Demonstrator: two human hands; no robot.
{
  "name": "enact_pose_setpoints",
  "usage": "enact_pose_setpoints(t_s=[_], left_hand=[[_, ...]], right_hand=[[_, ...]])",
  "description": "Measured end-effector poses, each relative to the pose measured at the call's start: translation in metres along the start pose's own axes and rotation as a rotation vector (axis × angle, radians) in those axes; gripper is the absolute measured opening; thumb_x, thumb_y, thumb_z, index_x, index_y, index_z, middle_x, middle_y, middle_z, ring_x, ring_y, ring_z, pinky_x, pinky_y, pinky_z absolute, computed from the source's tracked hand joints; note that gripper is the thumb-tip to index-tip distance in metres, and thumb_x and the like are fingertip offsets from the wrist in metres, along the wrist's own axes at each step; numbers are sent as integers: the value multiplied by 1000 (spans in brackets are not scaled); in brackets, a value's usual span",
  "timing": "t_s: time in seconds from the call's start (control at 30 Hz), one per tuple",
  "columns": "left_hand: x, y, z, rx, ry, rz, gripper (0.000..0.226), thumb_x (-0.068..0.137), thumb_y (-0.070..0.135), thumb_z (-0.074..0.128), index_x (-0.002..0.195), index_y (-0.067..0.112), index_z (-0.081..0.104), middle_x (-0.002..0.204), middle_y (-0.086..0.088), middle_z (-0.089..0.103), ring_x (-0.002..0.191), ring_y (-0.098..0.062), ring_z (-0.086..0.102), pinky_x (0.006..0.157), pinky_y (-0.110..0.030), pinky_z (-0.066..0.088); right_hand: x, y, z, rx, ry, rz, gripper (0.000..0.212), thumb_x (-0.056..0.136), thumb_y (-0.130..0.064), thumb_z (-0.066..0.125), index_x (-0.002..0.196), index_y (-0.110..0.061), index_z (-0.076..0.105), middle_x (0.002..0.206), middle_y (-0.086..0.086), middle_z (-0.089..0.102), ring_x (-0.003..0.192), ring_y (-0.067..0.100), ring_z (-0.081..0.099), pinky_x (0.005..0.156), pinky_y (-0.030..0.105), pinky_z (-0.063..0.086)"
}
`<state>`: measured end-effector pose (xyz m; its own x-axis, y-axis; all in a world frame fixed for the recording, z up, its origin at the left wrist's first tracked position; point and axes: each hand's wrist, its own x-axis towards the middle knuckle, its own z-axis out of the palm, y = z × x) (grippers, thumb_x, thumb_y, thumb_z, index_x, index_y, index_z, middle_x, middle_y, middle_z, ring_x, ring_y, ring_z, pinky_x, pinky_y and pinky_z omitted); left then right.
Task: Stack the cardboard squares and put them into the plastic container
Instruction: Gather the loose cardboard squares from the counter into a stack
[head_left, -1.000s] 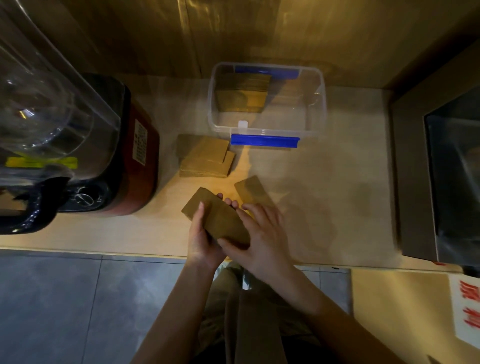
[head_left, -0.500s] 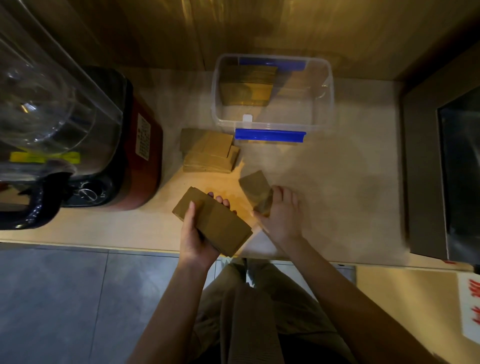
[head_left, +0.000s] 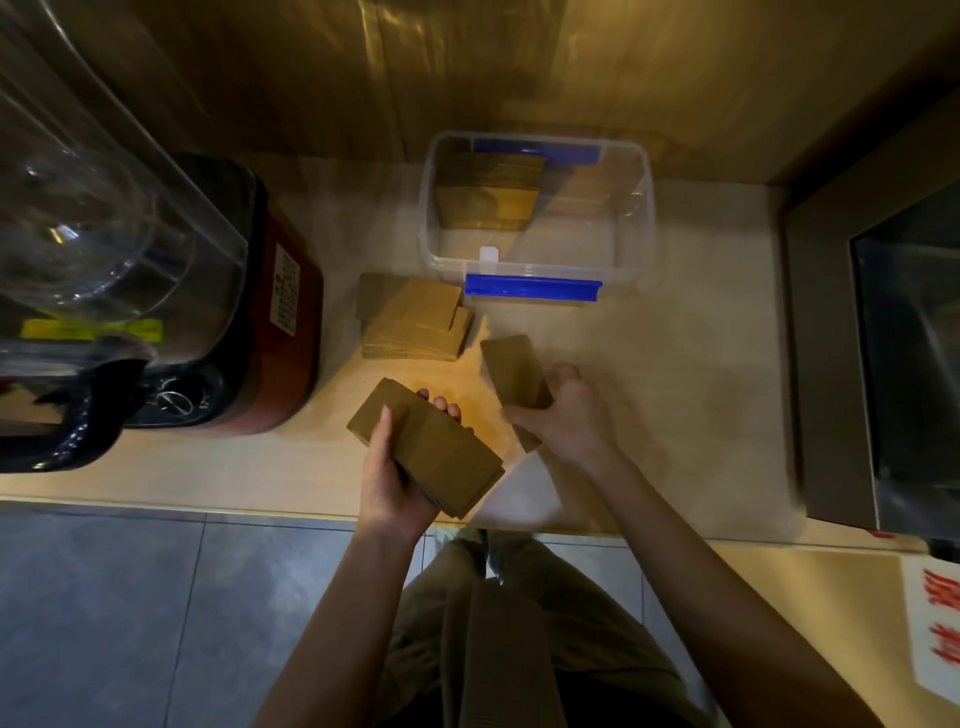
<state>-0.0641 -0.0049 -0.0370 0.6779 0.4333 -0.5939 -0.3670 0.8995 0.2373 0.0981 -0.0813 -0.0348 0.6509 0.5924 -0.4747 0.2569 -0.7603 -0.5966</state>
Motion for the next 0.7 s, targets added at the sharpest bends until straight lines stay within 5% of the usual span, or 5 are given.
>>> enact_pose_setpoints(t_s=[0.13,0.33,0.5,0.63,0.7], left_hand=[[3,-1,9,-17,10,-31,63,48,43,84,103,22,61,90,0,71,87,-16,67,84,-35,54],[5,-1,30,95,-34,-24,62,46,46,83,100,23,64,90,0,72,87,-15,67,87,-37,50],[1,-3,44,170,-3,3,40,70,48,56,99,22,64,103,-5,64,99,-23,57,94,-42,42],[-1,-4,47,179,63,17,52,66,51,56,107,21,64,100,-7,69,95,-24,61,81,-39,48],[-2,-5,47,165,87,14,55,65,53,57,108,19,64,94,-7,72,92,-24,62,78,-39,48]], right_hand=[[-10,-26,-29,507,-75,-37,66,67,-23,79,120,-18,40,102,-2,57,98,18,59,72,24,48],[-24,-51,-61,779,-292,-107,102,76,-10,69,142,-39,-3,97,2,58,72,16,70,51,26,54],[-30,-56,-64,856,-343,-115,60,67,-21,75,118,-31,45,104,12,64,69,25,70,50,29,55],[-31,-49,-48,872,-64,-25,9,80,-17,67,87,-19,61,90,7,66,70,14,65,48,22,53],[-31,-43,-43,828,4,-20,3,83,-20,64,80,-20,65,85,5,64,79,15,61,55,23,51]])
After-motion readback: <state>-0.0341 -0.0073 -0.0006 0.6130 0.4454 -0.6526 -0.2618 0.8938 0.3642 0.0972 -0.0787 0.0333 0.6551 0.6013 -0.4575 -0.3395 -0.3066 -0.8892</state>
